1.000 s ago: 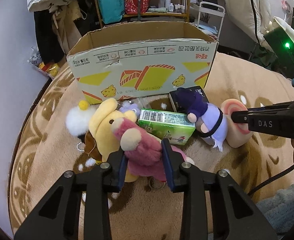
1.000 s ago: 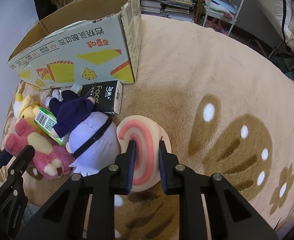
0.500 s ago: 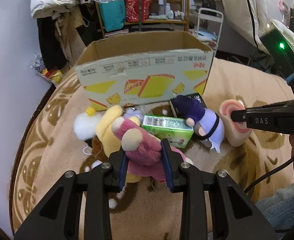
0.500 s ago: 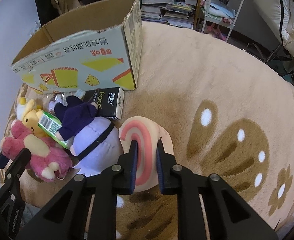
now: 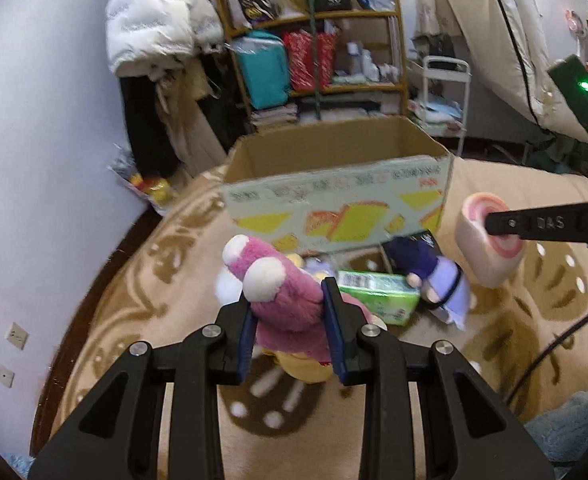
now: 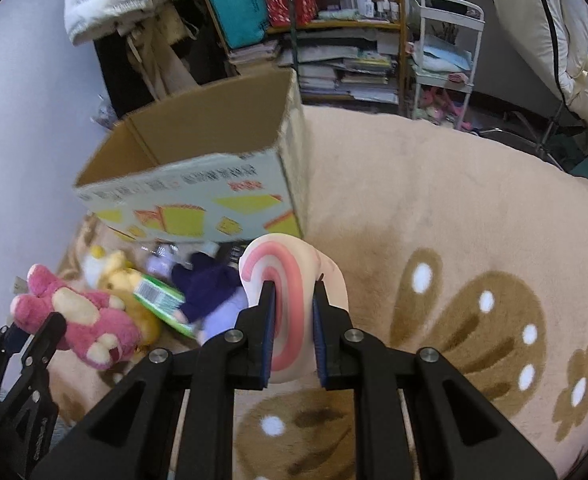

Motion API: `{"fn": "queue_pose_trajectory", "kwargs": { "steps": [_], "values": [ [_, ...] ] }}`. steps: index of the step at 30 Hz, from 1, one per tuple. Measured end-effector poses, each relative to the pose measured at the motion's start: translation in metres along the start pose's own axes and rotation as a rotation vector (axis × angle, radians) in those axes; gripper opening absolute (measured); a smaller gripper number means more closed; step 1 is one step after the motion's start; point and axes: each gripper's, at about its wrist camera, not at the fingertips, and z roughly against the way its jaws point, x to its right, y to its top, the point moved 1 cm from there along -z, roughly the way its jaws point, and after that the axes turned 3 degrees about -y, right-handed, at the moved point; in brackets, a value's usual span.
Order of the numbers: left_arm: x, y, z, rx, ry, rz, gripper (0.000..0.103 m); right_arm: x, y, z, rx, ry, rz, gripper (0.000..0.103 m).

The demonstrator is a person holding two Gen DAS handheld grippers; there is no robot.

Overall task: Organize soft objects
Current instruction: 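Lift the pink bear with the left tool while the right tool carries the cushion to the box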

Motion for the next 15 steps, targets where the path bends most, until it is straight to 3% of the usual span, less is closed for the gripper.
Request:
{"fn": "queue_pose_trajectory", "kwargs": {
  "steps": [15],
  "values": [
    [-0.042,0.023,0.043,0.185,0.069,0.082,0.030,-0.020,-0.004,0.070,0.229,0.071,0.046,0.017]
  ]
}}
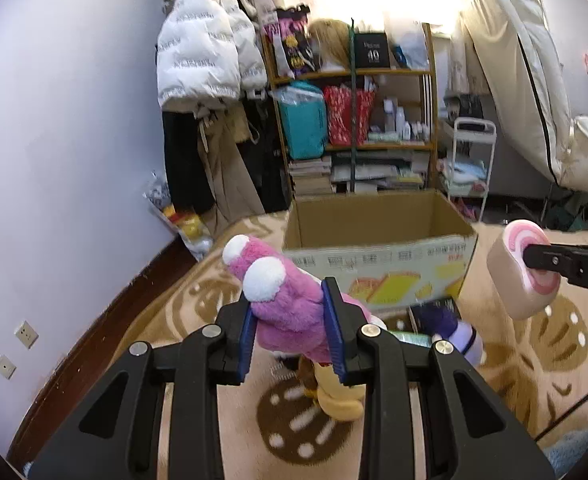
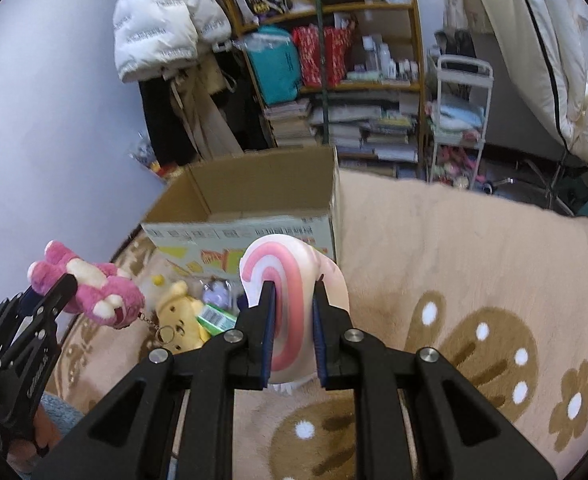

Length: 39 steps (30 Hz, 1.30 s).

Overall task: Organize soft objects
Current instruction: 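Lift the pink bear with the left tool while the right tool carries the cushion to the box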

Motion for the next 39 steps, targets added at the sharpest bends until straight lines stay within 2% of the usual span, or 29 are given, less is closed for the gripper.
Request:
{"fn": "queue_pose_trajectory", "kwargs": {
  "steps": [6,11,21,28,33,39],
  "values": [
    [-0.003,0.022,0.005,0.086,0.031,-0.033,0.030,-0.010,0.013,0.021,0.097,-0.005,0.022,0.017],
    [-0.006,0.043,0.003,0.120,0.032,-0.044,0.030,-0.016,0.037,0.030,0.182,-0.014,0.052,0.017],
    [-0.010,0.098,-0.022,0.221,0.065,-0.049,0.030,-0.035,0.088,0.021,0.288,-0.026,0.106,0.018],
    [-0.019,0.123,-0.045,0.261,0.040,-0.008,0.030,-0.042,0.101,0.001,0.310,-0.025,0.121,0.018],
    [-0.021,0.119,-0.057,0.266,0.062,-0.010,0.030,-0.038,0.098,-0.015,0.312,-0.028,0.127,0.018],
    [-0.024,0.111,-0.076,0.227,0.057,-0.003,0.030,-0.036,0.091,-0.034,0.298,-0.031,0.124,0.018]
  ]
}}
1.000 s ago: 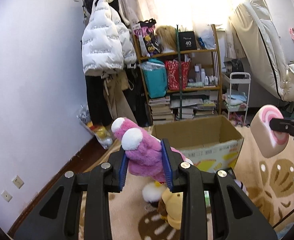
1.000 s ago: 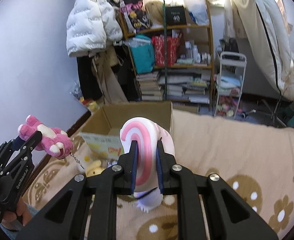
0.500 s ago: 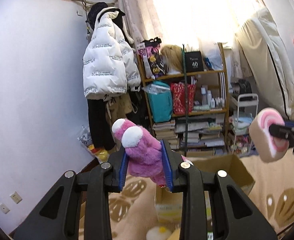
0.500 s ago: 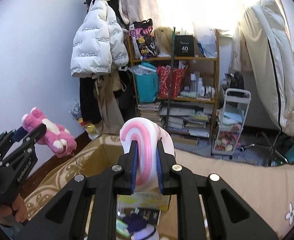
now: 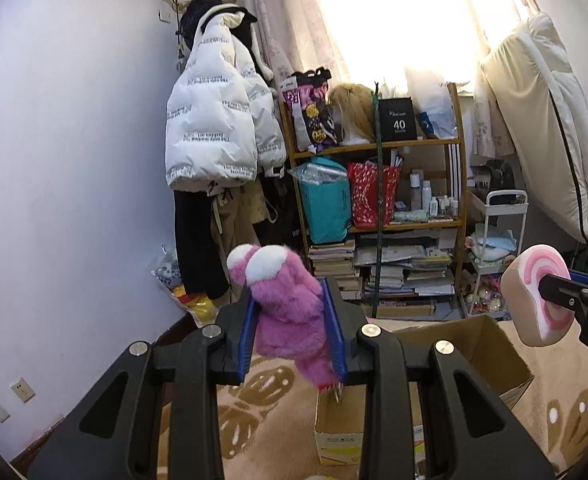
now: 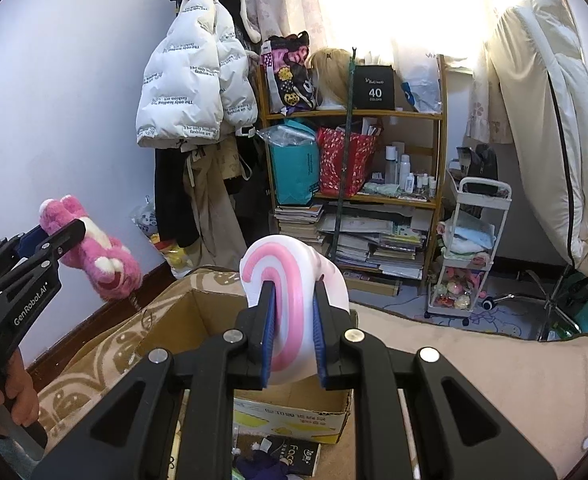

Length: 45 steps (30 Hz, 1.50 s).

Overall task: Organize soft objects
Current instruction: 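Lift the pink bear with the left tool while the right tool carries the cushion to the box, then open both tools over the cardboard box, dropping the bear and cushion inside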

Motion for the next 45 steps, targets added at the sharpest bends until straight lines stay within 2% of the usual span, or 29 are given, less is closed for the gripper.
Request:
{"fn": "queue_pose_trajectory", "kwargs": {
  "steps": [7,11,15,21,28,31,33,34,40,42,45],
  "values": [
    [0.001,-0.013,-0.019,-0.030,-0.054,0.044,0.023,0.001,-0.007,-0.018,-0.010,-0.015,-0.016,0.018],
    [0.006,-0.020,-0.038,-0.078,-0.144,0.066,0.022,0.000,-0.015,-0.030,-0.039,-0.007,0.003,0.018],
    [0.012,-0.033,-0.054,-0.146,-0.181,0.066,0.022,-0.001,-0.026,-0.043,-0.076,0.012,0.008,0.018],
    [0.017,-0.044,-0.066,-0.204,-0.194,0.061,0.023,0.002,-0.036,-0.055,-0.122,0.038,-0.001,0.020],
    [0.015,-0.053,-0.070,-0.254,-0.156,0.057,0.026,0.006,-0.044,-0.063,-0.158,0.056,-0.022,0.025],
    [0.013,-0.056,-0.069,-0.265,-0.129,0.042,0.034,0.007,-0.044,-0.062,-0.160,0.068,-0.032,0.025],
    [0.009,-0.057,-0.068,-0.272,-0.115,0.046,0.047,0.007,-0.043,-0.061,-0.160,0.069,-0.029,0.027],
    [0.008,-0.058,-0.067,-0.272,-0.111,0.049,0.048,0.007,-0.043,-0.060,-0.158,0.067,-0.026,0.028],
    [-0.002,-0.058,-0.057,-0.280,-0.084,0.055,0.061,0.007,-0.045,-0.049,-0.156,0.062,-0.047,0.048],
    [-0.005,-0.058,-0.052,-0.282,-0.082,0.059,0.069,0.007,-0.045,-0.043,-0.149,0.054,-0.045,0.061],
    [-0.011,-0.057,-0.041,-0.278,-0.076,0.067,0.078,0.006,-0.045,-0.033,-0.141,0.046,-0.042,0.068]
  ]
}}
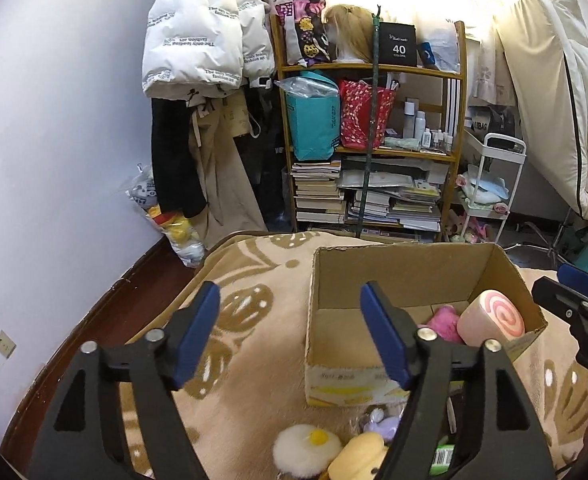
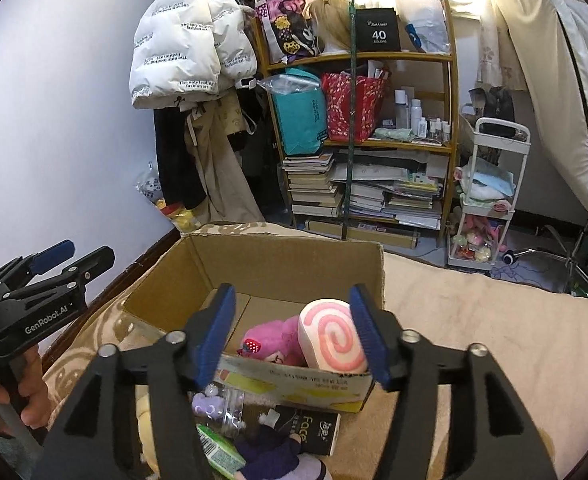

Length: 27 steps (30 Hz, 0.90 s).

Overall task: Organize soft objects
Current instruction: 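Open both tools over the cardboard box, dropping the bear and cushion inside, then withdraw both open tools from the box back toward the remaining toys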

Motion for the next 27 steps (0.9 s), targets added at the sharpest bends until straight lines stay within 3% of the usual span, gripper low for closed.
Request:
{"fn": "queue_pose_trajectory", "kwargs": {
  "steps": [3,8,27],
  "values": [
    [-0.004,-0.002,0.011,0.001,0.007,0.008,0.089,0.000,-0.002,0.011,0.007,-0.006,-0.008,0.087],
    [-0.003,-0.008,0.031,-0.009,0.002,-0.029,0.098,0.003,-0.005,0.030,0.013,-0.012,-0.028,0.103],
    [0.001,-0.052,0.077,-0.135,0.041,-0.051,0.100,-0.004,-0.031,0.077,-0.018,-0.033,-0.040,0.103]
  ]
}}
